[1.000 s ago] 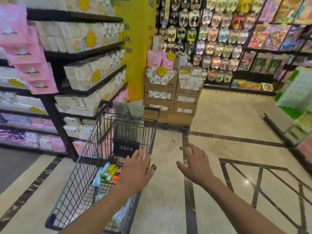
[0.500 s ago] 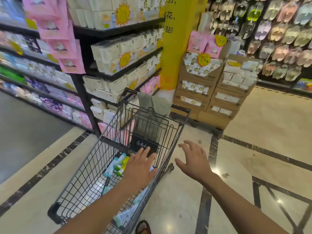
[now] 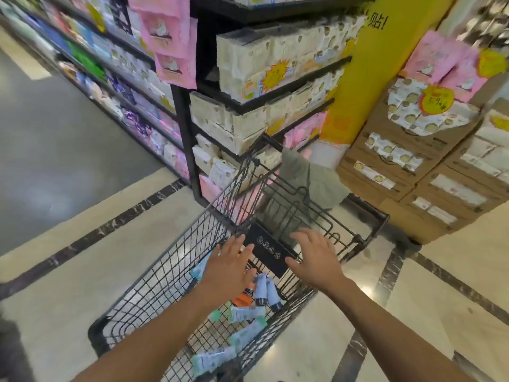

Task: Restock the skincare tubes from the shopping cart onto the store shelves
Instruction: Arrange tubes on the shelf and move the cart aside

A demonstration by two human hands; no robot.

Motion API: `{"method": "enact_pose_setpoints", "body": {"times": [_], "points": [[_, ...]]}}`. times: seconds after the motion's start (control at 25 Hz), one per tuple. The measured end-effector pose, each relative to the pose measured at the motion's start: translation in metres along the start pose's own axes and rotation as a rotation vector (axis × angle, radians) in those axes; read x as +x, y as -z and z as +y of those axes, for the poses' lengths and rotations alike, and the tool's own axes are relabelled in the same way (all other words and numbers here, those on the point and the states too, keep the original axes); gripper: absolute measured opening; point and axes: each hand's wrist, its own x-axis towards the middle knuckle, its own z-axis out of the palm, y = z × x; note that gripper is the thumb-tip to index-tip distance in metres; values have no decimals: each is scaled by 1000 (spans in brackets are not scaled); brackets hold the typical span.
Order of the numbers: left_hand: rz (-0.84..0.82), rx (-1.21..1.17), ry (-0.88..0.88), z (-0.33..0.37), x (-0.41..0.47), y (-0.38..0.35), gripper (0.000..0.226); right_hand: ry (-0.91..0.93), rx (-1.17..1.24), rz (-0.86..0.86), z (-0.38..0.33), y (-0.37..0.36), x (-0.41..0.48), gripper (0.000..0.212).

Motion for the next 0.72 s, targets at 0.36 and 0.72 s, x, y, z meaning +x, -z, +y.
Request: {"method": "enact_pose_setpoints", "body": {"times": [0.36, 0.72], "points": [[-66, -115, 326, -61, 0, -53, 70, 343, -5, -261, -39, -75, 118, 65], [-195, -253, 655, -64, -33, -135, 66, 602, -30, -599, -47, -178, 154, 61]]}}
